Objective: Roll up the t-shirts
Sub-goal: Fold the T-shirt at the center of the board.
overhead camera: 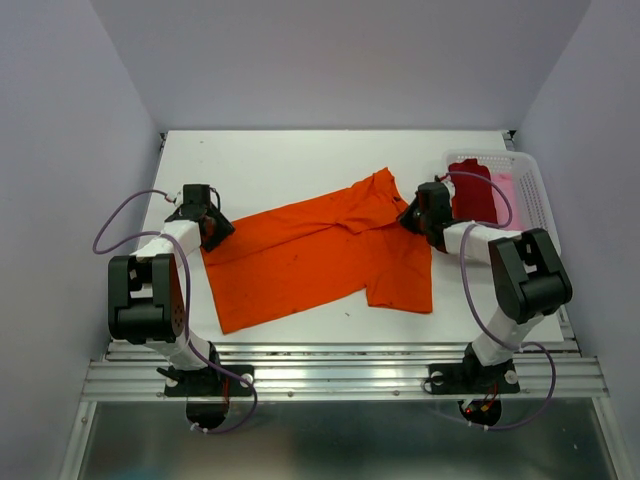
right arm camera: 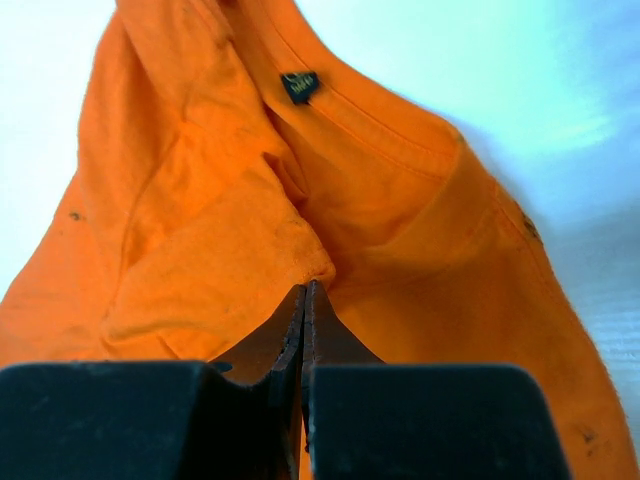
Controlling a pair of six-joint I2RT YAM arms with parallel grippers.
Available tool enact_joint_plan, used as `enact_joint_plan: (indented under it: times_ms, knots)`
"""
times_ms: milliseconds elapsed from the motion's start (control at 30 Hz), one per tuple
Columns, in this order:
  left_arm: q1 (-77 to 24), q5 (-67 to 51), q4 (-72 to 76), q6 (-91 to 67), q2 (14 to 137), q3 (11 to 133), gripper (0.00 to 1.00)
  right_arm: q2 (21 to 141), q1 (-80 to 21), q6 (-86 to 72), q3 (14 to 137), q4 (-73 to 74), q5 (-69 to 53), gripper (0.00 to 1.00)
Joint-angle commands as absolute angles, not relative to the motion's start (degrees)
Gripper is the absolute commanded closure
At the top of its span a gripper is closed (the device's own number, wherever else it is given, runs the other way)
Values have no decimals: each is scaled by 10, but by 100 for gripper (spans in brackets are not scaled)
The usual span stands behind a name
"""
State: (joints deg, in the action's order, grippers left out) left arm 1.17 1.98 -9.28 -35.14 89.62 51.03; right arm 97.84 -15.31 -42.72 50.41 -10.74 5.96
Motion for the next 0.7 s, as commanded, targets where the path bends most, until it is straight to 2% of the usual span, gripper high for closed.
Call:
enact_joint_plan:
  times_ms: [0,667]
  knots:
    - [11,33,-99,-344,879,504,45,952,-149,-436,483,-138,68,99]
    - [11,33,-102,-345,881,508,45,841,-149,-417,451,-106,66,99]
